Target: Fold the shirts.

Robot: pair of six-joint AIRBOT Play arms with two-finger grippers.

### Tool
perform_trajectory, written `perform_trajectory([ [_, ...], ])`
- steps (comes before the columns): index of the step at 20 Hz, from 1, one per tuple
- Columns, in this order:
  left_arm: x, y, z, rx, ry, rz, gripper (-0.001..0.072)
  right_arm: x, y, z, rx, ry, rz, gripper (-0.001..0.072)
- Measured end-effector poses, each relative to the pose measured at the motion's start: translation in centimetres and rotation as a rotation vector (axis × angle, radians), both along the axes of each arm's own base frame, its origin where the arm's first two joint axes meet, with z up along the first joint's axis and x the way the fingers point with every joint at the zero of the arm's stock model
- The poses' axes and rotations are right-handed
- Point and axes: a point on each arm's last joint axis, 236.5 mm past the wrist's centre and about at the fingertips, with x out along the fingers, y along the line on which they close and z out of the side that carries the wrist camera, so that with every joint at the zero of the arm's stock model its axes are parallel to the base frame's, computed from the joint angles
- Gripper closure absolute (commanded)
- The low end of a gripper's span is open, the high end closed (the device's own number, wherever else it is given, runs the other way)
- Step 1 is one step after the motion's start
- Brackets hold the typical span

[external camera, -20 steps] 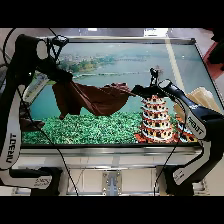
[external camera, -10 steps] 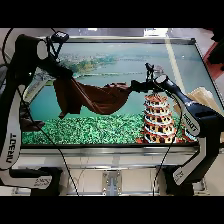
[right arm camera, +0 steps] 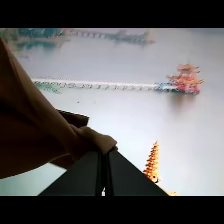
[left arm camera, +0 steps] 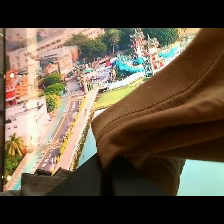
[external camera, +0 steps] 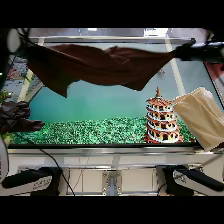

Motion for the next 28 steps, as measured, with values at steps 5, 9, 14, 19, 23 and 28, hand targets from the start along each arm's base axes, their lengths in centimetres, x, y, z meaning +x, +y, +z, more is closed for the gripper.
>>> perform_trajectory([
  [5,-6.1,-1.6,5.5,-0.165,-0.088,-0.074,0.0692,-10.4,-2.4,10.3,-0.073,-0.224,-0.087,0.0684],
  [9,-7.9,-7.8,1.8,-0.321,0.068,-0.271,0.0692,-11.0,-2.7,10.4,-0.068,-0.223,-0.098,0.0684],
  [14,-4.0,-8.4,-10.8,-0.283,0.281,-0.209,0.0692,-2.0,-2.4,1.2,0.017,-0.028,-0.078,0.0684],
  [19,1.6,-8.6,-25.3,-0.229,0.417,-0.135,0.0676,8.1,-0.4,-15.2,0.155,0.209,-0.071,0.0683],
  [23,7.2,-9.4,-29.4,-0.258,0.267,-0.107,0.0150,13.5,1.5,-23.5,0.226,0.215,-0.116,0.0676],
  [28,13.4,-7.6,-23.6,-0.276,0.002,-0.050,0.0051,16.9,2.4,-24.1,0.259,0.094,-0.146,0.0304],
])
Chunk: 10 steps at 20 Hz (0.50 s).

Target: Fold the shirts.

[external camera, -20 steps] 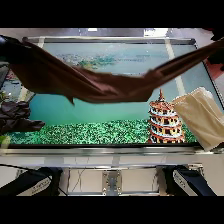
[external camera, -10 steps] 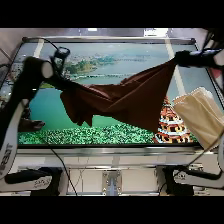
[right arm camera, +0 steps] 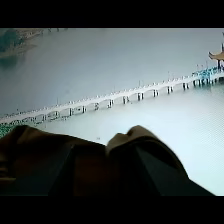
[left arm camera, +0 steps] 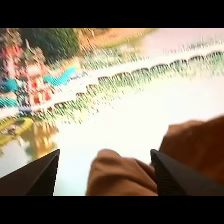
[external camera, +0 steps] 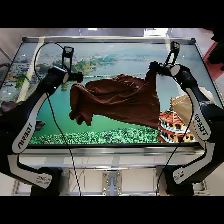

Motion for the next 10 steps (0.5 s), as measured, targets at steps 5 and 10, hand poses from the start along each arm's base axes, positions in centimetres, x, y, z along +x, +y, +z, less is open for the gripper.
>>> perform_trajectory([
  [5,0.2,9.1,12.8,0.097,-0.198,0.158,0.0070,-2.8,-4.9,3.4,-0.080,0.061,-0.018,0.0304],
  [10,-8.7,20.7,11.8,0.019,-0.088,0.417,0.0070,-10.5,-13.4,7.4,-0.163,0.188,-0.122,0.0304],
])
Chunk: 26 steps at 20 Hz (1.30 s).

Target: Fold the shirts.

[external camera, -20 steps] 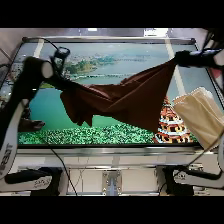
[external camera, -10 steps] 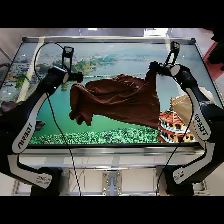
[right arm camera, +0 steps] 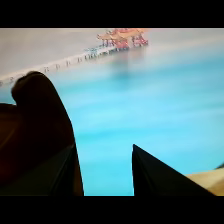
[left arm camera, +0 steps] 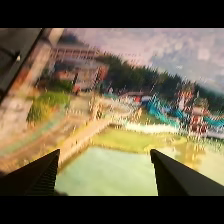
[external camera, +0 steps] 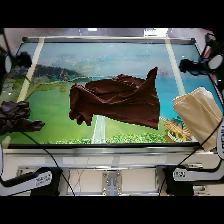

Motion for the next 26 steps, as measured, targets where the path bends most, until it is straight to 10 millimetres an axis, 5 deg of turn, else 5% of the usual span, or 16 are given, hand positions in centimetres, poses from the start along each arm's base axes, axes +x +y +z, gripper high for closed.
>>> perform_trajectory([
  [2,-3.6,0.0,-6.4,-0.170,0.122,0.022,0.0070,-3.4,-1.4,0.2,0.002,0.044,-0.035,0.0304],
  [4,-6.1,-2.8,-12.7,-0.365,0.243,-0.015,0.0071,-6.7,-1.8,-0.2,0.004,0.082,-0.057,0.0304],
  [6,-7.2,-5.9,-17.8,-0.555,0.333,-0.041,0.0071,-9.7,-1.3,-0.8,0.012,0.110,-0.058,0.0304],
  [9,-6.7,-10.8,-22.8,-0.841,0.387,-0.072,0.0070,-13.0,0.4,-0.6,0.041,0.087,-0.042,0.0303],
  [12,-4.9,-14.4,-24.6,-1.083,0.366,-0.100,0.0070,-15.0,1.9,0.4,0.066,0.029,-0.033,0.0304],
  [17,-2.8,-16.9,-25.4,-1.198,0.330,-0.137,0.0170,-16.6,3.6,2.8,0.093,-0.067,-0.021,0.0304],
  [20,-2.2,-18.1,-25.5,-1.181,0.334,-0.171,0.0324,-16.9,4.1,3.7,0.107,-0.100,-0.016,0.0304],
  [21,-2.1,-18.5,-25.6,-1.174,0.338,-0.179,0.0547,-17.0,4.3,3.8,0.113,-0.103,-0.015,0.0304],
  [22,-2.2,-18.8,-25.8,-1.167,0.347,-0.188,0.0687,-17.0,4.5,4.0,0.120,-0.109,-0.013,0.0304],
  [26,-2.3,-19.6,-25.7,-1.160,0.362,-0.213,0.0691,-17.7,5.3,3.4,0.151,-0.077,0.002,0.0304],
])
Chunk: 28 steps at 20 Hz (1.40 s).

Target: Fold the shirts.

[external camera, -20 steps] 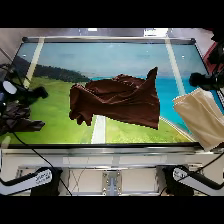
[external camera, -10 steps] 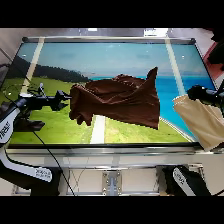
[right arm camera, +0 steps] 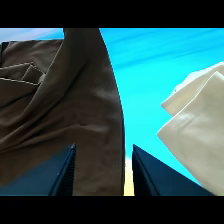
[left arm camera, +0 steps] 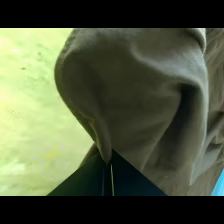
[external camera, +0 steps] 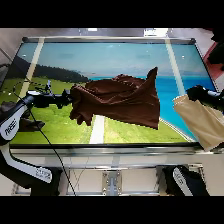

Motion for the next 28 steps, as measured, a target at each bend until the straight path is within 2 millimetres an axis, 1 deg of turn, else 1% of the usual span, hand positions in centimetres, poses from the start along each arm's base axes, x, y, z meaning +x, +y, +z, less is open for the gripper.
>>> perform_trajectory([
  [1,0.0,-0.1,0.1,-0.001,-0.002,-0.005,0.0691,-0.7,0.5,-1.1,0.023,0.046,0.009,0.0304],
  [2,0.1,-0.2,0.3,-0.002,-0.005,-0.013,0.0691,-1.8,1.4,-3.0,0.059,0.114,0.023,0.0304],
  [3,0.2,-0.3,0.5,-0.003,-0.010,-0.017,0.0691,-2.9,2.3,-5.2,0.101,0.188,0.034,0.0304],
  [4,0.4,-0.3,0.8,-0.004,-0.016,-0.021,0.0691,-4.3,3.6,-7.8,0.152,0.269,0.046,0.0303],
  [5,0.6,-0.4,1.2,-0.006,-0.023,-0.026,0.0691,-5.4,4.9,-10.1,0.209,0.327,0.055,0.0303],
  [6,0.8,-0.5,1.5,-0.009,-0.030,-0.032,0.0691,-6.3,6.0,-12.4,0.260,0.373,0.053,0.0302],
  [7,0.9,-0.6,1.9,-0.012,-0.037,-0.038,0.0691,-6.9,6.9,-14.1,0.308,0.398,0.043,0.0302],
  [8,1.0,-0.8,2.4,-0.020,-0.044,-0.048,0.0691,-7.4,7.6,-15.7,0.347,0.414,0.027,0.0301],
  [9,1.1,-1.0,2.8,-0.027,-0.050,-0.057,0.0691,-8.1,8.4,-17.2,0.392,0.441,0.012,0.0283],
  [10,1.1,-1.2,3.2,-0.033,-0.053,-0.068,0.0691,-9.0,9.2,-18.5,0.438,0.471,-0.004,0.0225],
  [12,1.2,-1.4,3.7,-0.040,-0.062,-0.083,0.0691,-10.4,10.4,-20.6,0.521,0.521,-0.050,0.0222],
  [13,1.1,-1.5,3.9,-0.043,-0.065,-0.091,0.0691,-10.7,10.7,-21.4,0.560,0.527,-0.089,0.0223],
  [16,1.1,-1.7,4.2,-0.048,-0.071,-0.105,0.0691,-9.9,10.5,-23.2,0.649,0.479,-0.222,0.0227],
  [19,1.0,-1.8,4.3,-0.051,-0.073,-0.112,0.0691,-8.8,9.3,-24.4,0.693,0.419,-0.350,0.0231],
  [20,1.0,-1.8,4.4,-0.052,-0.074,-0.114,0.0690,-8.3,8.7,-24.6,0.702,0.393,-0.392,0.0243],
  [22,1.0,-1.8,4.4,-0.054,-0.073,-0.116,0.0691,-7.7,7.8,-24.7,0.718,0.353,-0.450,0.0319],
  [23,1.0,-1.8,4.4,-0.054,-0.073,-0.117,0.0690,-7.5,7.5,-24.8,0.719,0.341,-0.468,0.0334],
  [25,0.9,-1.9,4.4,-0.055,-0.072,-0.117,0.0691,-7.1,7.0,-24.9,0.729,0.318,-0.502,0.0333],
  [28,0.9,-1.9,4.4,-0.055,-0.073,-0.117,0.0690,-7.0,6.8,-25.0,0.741,0.314,-0.521,0.0333],
])
